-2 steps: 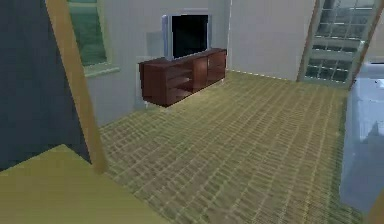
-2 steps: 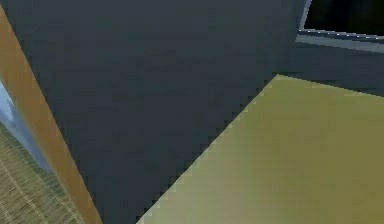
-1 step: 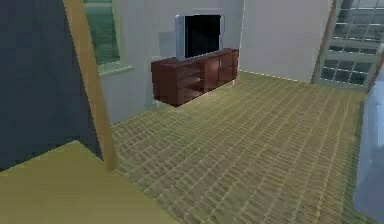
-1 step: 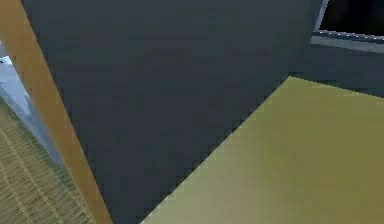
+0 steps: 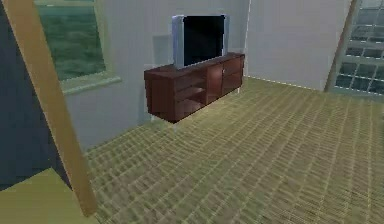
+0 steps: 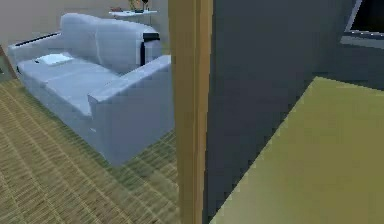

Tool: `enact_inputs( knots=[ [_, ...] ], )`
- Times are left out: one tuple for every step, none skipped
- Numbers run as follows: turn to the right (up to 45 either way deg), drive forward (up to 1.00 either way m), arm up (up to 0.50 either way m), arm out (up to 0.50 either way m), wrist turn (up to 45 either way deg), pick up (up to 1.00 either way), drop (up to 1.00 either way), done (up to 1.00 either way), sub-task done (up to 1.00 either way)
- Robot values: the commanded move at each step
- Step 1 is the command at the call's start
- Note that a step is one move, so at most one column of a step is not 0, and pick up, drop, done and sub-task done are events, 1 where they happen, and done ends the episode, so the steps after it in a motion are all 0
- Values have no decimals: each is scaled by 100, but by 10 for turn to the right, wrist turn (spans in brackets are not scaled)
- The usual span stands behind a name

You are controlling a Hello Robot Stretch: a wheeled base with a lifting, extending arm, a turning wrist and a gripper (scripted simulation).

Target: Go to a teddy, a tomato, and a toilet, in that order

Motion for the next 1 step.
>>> enact_inputs(
  knots=[
    [360, 0, 0, 0, 0, 0, 0, 0, 0]
  ],
)
